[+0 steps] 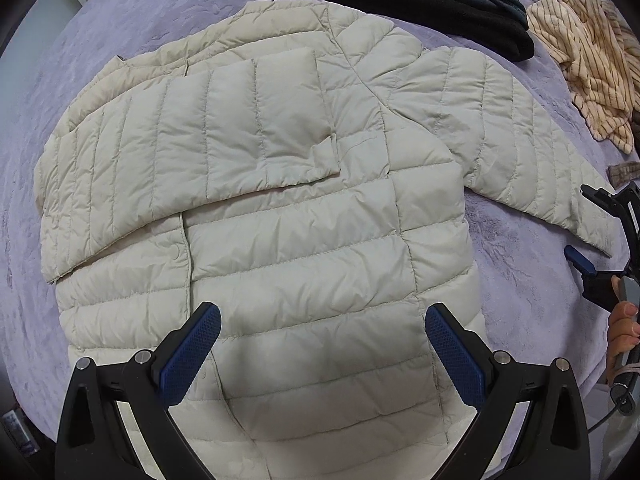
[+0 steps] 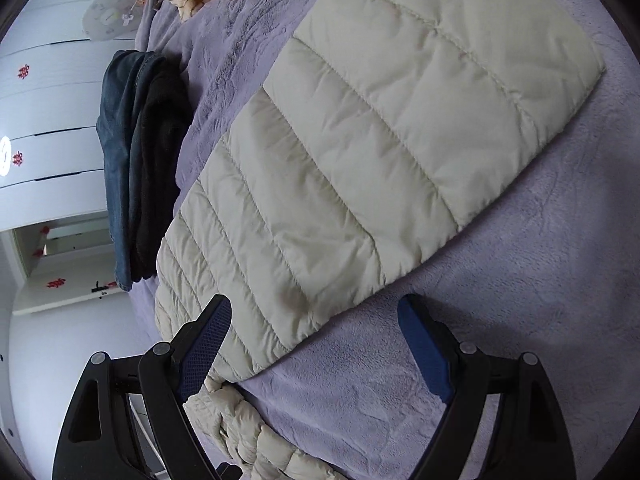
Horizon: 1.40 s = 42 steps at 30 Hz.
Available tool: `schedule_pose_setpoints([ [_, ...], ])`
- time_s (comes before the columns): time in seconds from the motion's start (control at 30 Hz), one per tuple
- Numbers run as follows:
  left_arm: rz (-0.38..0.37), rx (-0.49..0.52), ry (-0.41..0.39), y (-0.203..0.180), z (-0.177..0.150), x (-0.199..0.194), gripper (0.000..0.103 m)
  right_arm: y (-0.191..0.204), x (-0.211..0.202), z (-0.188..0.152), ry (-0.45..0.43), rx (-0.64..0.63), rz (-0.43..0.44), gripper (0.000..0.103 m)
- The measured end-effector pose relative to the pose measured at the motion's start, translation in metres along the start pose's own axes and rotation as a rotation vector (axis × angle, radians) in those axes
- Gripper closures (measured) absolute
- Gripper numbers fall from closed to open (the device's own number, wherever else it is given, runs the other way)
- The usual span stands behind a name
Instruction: Fold large clothes
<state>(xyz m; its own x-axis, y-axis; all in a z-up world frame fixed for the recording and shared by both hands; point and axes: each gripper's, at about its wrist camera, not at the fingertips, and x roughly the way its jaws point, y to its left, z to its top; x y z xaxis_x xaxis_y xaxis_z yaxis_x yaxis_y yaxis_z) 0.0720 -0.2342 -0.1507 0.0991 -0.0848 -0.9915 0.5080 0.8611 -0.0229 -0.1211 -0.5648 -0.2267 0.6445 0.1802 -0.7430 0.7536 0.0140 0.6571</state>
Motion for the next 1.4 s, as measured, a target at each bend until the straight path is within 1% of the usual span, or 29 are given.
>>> schedule_pose_setpoints([
  [0.13,0.005,-0.006,-0.03,0.001,0.004,0.0,0.001,-0.003,0.001,0.012,-0.031,0.03,0.049,0.015],
  [0.27,0.0,0.0,-0.043,-0.004,0.014,0.003,0.001,-0.003,-0.004,0.022,-0.059,0.047,0.094,0.015],
  [0.43,0.017,-0.001,-0.04,-0.005,0.028,0.007,0.001,0.006,-0.01,0.029,-0.086,0.017,0.124,0.015],
  [0.53,0.029,0.0,-0.053,-0.003,0.035,0.007,0.001,0.012,-0.016,0.031,-0.105,-0.002,0.131,0.016],
  [0.57,0.025,-0.007,-0.058,-0.002,0.036,0.006,0.001,0.014,-0.018,0.032,-0.115,-0.001,0.131,0.024],
  [0.6,0.022,-0.015,-0.062,0.001,0.038,0.005,0.001,0.015,-0.021,0.032,-0.119,-0.001,0.132,0.049],
  [0.63,0.02,-0.023,-0.065,0.004,0.04,0.005,0.001,0.016,-0.02,0.034,-0.112,-0.001,0.135,0.069],
  [0.67,0.018,-0.033,-0.068,0.009,0.041,0.005,0.001,0.018,-0.019,0.036,-0.103,0.001,0.136,0.097],
  [0.73,0.013,-0.053,-0.069,0.02,0.04,0.003,0.001,0.027,-0.019,0.038,-0.104,-0.026,0.155,0.097],
  [0.8,0.01,-0.073,-0.068,0.031,0.038,0.002,0.001,0.048,-0.022,0.034,-0.114,-0.101,0.152,0.097],
  [0.9,0.014,-0.098,-0.077,0.054,0.035,-0.002,0.001,0.09,-0.028,0.021,-0.12,-0.248,0.155,0.097],
  [1.07,0.035,-0.143,-0.11,0.094,0.027,-0.012,0.001,0.172,-0.026,-0.02,-0.103,-0.519,0.168,0.097],
  [1.17,0.047,-0.177,-0.129,0.121,0.021,-0.019,0.001,0.219,-0.016,-0.057,-0.071,-0.673,0.183,0.097],
  [1.23,0.054,-0.206,-0.137,0.139,0.013,-0.021,0.001,0.247,-0.004,-0.089,-0.044,-0.785,0.189,0.097],
  [1.3,0.064,-0.238,-0.144,0.154,-0.002,-0.024,0.001,0.272,0.012,-0.125,-0.006,-0.905,0.183,0.097],
  [1.4,0.093,-0.285,-0.154,0.18,-0.011,-0.025,0.001,0.297,0.043,-0.185,0.064,-1.078,0.149,0.097],
])
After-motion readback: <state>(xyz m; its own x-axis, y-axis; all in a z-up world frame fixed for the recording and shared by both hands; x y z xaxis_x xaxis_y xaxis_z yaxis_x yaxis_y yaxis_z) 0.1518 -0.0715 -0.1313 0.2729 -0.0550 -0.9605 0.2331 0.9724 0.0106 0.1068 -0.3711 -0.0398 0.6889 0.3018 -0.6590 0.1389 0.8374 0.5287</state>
